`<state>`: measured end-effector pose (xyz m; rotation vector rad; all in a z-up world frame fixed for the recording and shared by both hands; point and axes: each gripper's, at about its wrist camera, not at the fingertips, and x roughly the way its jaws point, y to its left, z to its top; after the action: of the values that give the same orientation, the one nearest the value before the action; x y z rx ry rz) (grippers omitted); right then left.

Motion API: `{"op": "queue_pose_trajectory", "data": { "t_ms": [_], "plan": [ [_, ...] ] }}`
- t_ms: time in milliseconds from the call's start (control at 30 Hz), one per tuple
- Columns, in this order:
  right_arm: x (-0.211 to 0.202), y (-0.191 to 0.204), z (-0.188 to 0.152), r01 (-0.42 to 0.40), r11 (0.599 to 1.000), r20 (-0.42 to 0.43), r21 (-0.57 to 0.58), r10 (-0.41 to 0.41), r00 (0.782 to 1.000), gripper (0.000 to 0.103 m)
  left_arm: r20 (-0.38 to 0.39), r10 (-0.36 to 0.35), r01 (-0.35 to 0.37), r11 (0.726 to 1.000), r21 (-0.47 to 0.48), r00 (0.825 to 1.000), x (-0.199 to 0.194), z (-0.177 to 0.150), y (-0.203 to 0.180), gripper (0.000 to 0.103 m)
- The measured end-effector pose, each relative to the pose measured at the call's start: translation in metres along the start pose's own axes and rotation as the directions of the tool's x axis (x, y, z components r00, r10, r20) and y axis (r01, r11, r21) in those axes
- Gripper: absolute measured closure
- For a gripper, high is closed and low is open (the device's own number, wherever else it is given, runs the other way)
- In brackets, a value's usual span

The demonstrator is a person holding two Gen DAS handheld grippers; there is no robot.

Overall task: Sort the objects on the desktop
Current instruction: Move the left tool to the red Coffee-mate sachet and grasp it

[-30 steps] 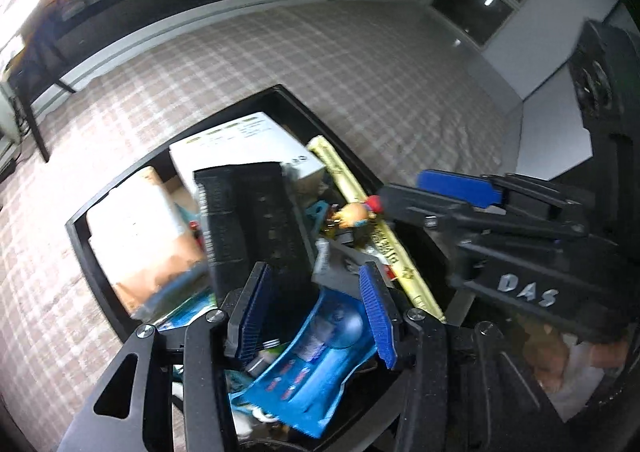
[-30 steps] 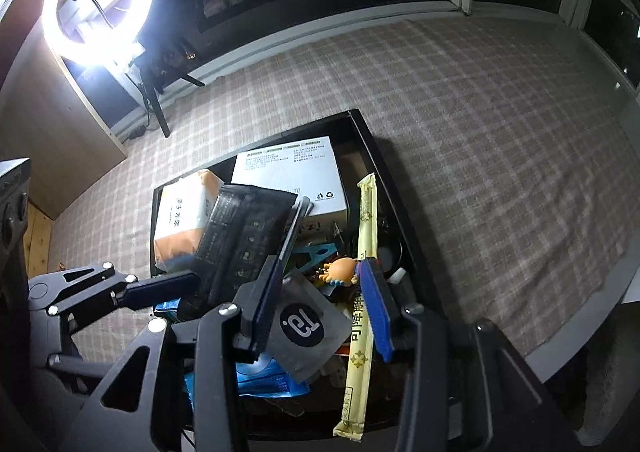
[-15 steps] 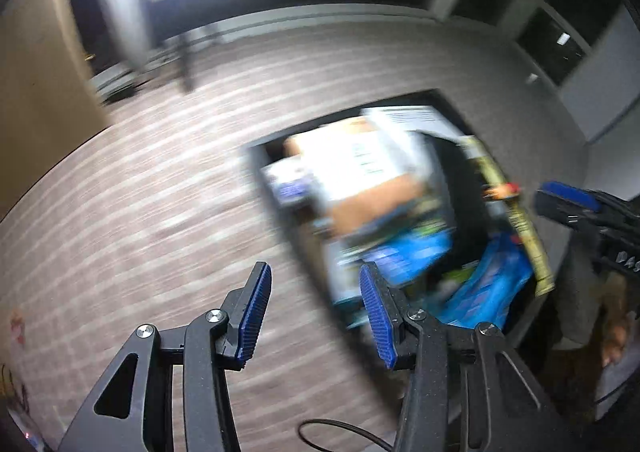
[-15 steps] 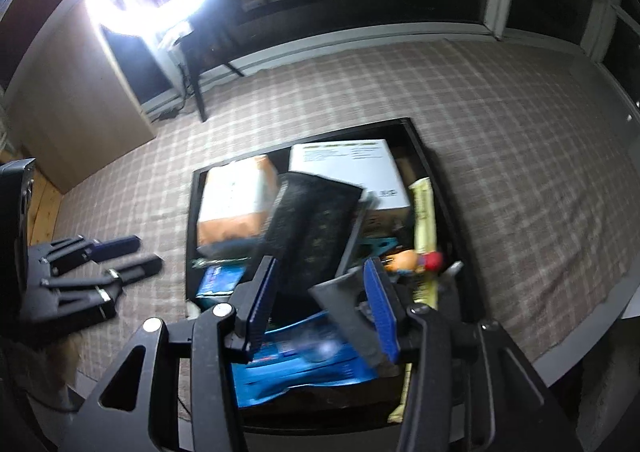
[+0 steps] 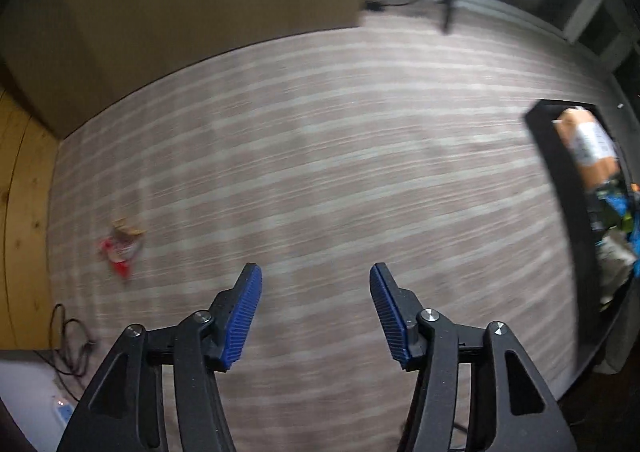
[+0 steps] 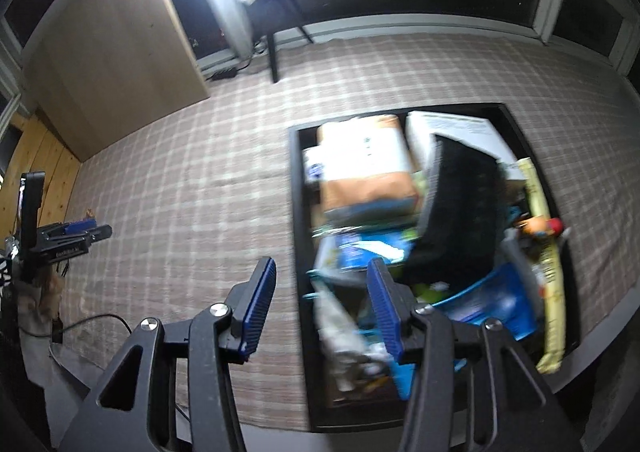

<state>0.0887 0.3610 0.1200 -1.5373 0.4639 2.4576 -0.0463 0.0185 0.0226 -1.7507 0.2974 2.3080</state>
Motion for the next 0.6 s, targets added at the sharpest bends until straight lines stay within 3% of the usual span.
{"op": "queue_pose_trajectory", "data": {
  "t_ms": [300,600],
  "plan": [
    [0.021,0.062,-0.020,0.012,1.000,-0.071,-0.011,-0.013,0.997,0.053,-0.040,0.078,-0.076,0.996,0.040,0.996,0.038,-0.009,0.109,0.043],
    [0.021,0.079,-0.024,0.021,0.998,-0.095,0.052,-0.016,0.995,0.053,-0.076,0.101,-0.087,0.982,0.167,0.992,0.066,-0.005,0.144,0.042]
  ]
}}
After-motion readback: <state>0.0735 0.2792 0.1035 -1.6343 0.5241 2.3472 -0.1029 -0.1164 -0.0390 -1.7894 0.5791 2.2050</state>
